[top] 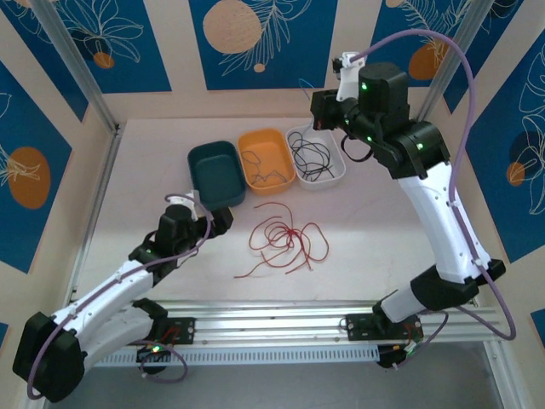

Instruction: Untangle the cables

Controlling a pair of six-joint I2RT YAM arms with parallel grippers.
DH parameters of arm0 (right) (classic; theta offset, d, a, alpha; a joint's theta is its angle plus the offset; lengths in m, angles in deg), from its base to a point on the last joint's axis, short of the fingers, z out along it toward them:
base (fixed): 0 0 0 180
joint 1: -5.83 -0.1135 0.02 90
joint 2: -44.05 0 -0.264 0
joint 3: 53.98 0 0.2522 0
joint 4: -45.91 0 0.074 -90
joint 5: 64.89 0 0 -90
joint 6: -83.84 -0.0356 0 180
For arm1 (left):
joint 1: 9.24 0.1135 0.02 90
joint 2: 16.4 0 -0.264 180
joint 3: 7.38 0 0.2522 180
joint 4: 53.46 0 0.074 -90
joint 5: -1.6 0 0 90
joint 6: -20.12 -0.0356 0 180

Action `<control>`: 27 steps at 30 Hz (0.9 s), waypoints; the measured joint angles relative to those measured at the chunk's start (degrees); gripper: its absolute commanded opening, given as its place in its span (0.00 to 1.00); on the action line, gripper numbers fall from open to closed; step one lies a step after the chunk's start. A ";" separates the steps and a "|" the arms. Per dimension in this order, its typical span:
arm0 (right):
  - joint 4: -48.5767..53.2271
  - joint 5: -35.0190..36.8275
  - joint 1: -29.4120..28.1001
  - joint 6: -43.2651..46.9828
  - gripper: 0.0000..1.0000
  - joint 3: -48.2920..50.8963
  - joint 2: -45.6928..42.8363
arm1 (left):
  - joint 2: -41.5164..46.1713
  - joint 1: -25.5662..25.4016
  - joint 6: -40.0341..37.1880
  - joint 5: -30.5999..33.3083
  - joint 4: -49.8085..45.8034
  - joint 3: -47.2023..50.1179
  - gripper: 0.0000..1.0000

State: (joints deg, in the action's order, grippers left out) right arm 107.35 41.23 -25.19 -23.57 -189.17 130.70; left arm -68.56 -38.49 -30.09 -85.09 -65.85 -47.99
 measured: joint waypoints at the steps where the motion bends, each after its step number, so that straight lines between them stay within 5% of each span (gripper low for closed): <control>1: 0.00 -0.02 0.02 0.52 0.00 -1.64 1.44 | 0.31 0.00 -0.26 0.22 -0.20 0.00 1.00; 15: 1.42 -0.04 0.33 5.53 0.00 -29.18 26.71 | 3.85 0.00 -3.63 2.82 -3.43 -0.11 1.00; 27: 1.51 -0.26 2.95 6.01 0.00 -30.82 31.71 | 4.52 0.00 -4.81 3.17 -4.02 -0.11 1.00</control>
State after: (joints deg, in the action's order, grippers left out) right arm 108.86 40.96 -22.24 -17.55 -219.99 162.41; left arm -64.03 -38.49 -34.90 -81.92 -69.87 -48.10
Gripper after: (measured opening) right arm 0.050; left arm 0.998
